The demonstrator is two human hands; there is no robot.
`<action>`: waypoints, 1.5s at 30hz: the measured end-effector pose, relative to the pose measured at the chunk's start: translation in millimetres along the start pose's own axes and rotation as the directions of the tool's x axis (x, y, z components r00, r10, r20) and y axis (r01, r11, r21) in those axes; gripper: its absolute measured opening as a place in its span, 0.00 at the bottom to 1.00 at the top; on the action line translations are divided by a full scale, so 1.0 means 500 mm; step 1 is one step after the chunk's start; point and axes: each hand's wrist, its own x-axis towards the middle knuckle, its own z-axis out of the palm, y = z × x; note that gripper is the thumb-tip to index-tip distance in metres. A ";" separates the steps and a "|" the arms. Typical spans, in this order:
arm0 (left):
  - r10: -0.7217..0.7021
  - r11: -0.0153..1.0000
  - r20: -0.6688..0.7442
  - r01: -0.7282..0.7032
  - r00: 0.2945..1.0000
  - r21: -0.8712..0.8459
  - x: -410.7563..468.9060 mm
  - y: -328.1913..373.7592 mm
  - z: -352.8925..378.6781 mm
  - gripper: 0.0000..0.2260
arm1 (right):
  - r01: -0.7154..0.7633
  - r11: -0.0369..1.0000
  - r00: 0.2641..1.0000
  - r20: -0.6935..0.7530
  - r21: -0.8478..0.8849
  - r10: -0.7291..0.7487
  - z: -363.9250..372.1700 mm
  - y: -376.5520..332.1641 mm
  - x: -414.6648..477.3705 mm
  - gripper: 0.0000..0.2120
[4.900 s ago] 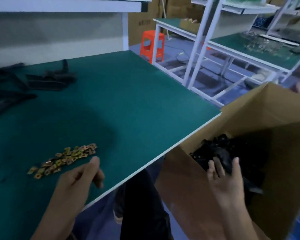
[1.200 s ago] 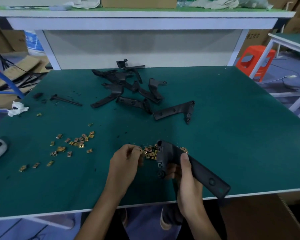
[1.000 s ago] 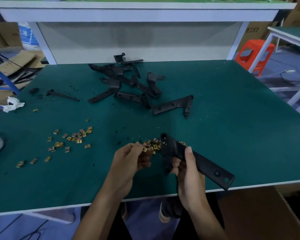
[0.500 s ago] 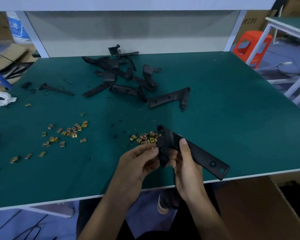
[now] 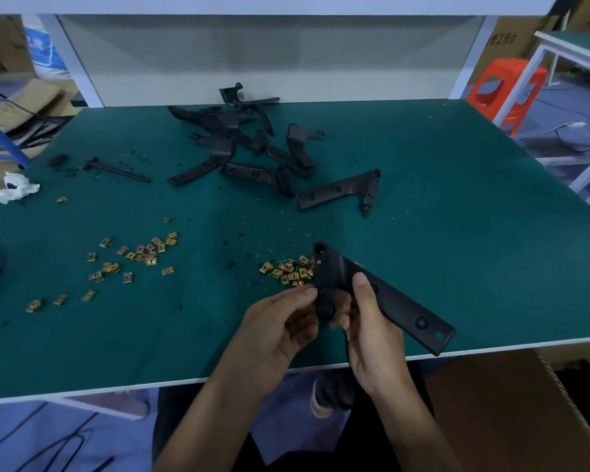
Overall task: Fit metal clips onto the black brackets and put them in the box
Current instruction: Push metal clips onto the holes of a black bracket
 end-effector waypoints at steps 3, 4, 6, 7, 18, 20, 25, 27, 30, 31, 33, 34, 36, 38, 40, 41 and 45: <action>-0.030 0.999 0.018 0.029 0.999 0.027 -0.002 0.000 -0.005 0.07 | 0.027 0.995 1.000 -0.004 -0.098 -0.028 -0.007 0.015 0.006 0.18; -0.043 0.998 0.030 0.042 0.999 0.035 -0.005 0.001 -0.006 0.08 | 0.033 0.989 0.999 -0.016 -0.143 -0.036 -0.009 0.019 0.008 0.20; -0.061 0.996 0.068 0.056 0.996 0.065 -0.009 0.006 -0.011 0.09 | 0.055 0.970 0.997 -0.036 -0.238 -0.066 -0.015 0.027 0.009 0.25; -0.063 0.994 0.092 0.054 0.994 0.094 -0.010 0.009 -0.015 0.09 | 0.078 0.954 0.995 -0.035 -0.288 -0.093 -0.018 0.031 0.009 0.26; -0.049 0.935 0.143 -0.005 0.989 0.356 0.000 0.025 -0.041 0.10 | 0.130 0.906 0.991 0.013 -0.403 -0.136 -0.017 0.039 0.002 0.27; 0.066 0.862 0.128 -0.121 0.990 0.491 0.015 0.031 -0.046 0.09 | 0.134 0.923 0.989 -0.016 -0.360 -0.149 -0.012 0.040 0.006 0.26; 0.674 -0.020 0.148 -0.183 0.724 0.983 0.091 0.066 -0.089 0.09 | 0.033 0.981 0.995 -0.083 -0.194 -0.050 -0.012 0.040 0.022 0.25; 0.650 -0.119 0.159 -0.108 0.743 0.987 0.114 0.074 -0.103 0.11 | 0.039 0.979 0.996 -0.075 -0.198 -0.055 -0.014 0.042 0.022 0.24; 0.648 -0.176 0.202 -0.114 0.734 0.978 0.127 0.068 -0.113 0.09 | 0.039 0.977 0.995 -0.079 -0.208 -0.056 -0.010 0.045 0.018 0.24; 0.662 -0.207 0.235 -0.128 0.711 0.970 0.128 0.066 -0.112 0.09 | 0.035 0.978 0.995 -0.085 -0.207 -0.054 -0.009 0.044 0.018 0.24; 0.695 -0.242 0.289 -0.164 0.659 0.956 0.125 0.064 -0.110 0.09 | 0.034 0.980 0.995 -0.090 -0.198 -0.052 -0.009 0.042 0.017 0.24; 0.713 -0.224 0.288 -0.182 0.639 0.957 0.121 0.064 -0.109 0.10 | 0.033 0.980 0.995 -0.091 -0.196 -0.052 -0.009 0.042 0.017 0.24; 0.739 -0.125 0.226 -0.200 0.634 0.972 0.110 0.064 -0.107 0.11 | 0.026 0.979 0.995 -0.092 -0.204 -0.046 -0.009 0.041 0.017 0.25; 0.736 -0.044 0.165 -0.197 0.657 0.979 0.102 0.065 -0.109 0.13 | 0.028 0.980 0.995 -0.092 -0.199 -0.047 -0.008 0.039 0.016 0.24; 0.722 0.034 0.121 -0.210 0.681 0.977 0.097 0.067 -0.108 0.14 | 0.034 0.981 0.996 -0.078 -0.189 -0.049 -0.006 0.034 0.014 0.23; 0.709 0.108 0.088 -0.231 0.699 0.967 0.096 0.069 -0.107 0.12 | 0.033 0.982 0.996 -0.071 -0.185 -0.047 -0.005 0.031 0.013 0.22; 0.595 0.546 -0.048 -0.359 0.802 0.757 0.085 0.070 -0.086 0.01 | 0.019 0.997 0.998 -0.055 -0.081 -0.023 0.002 0.011 0.007 0.15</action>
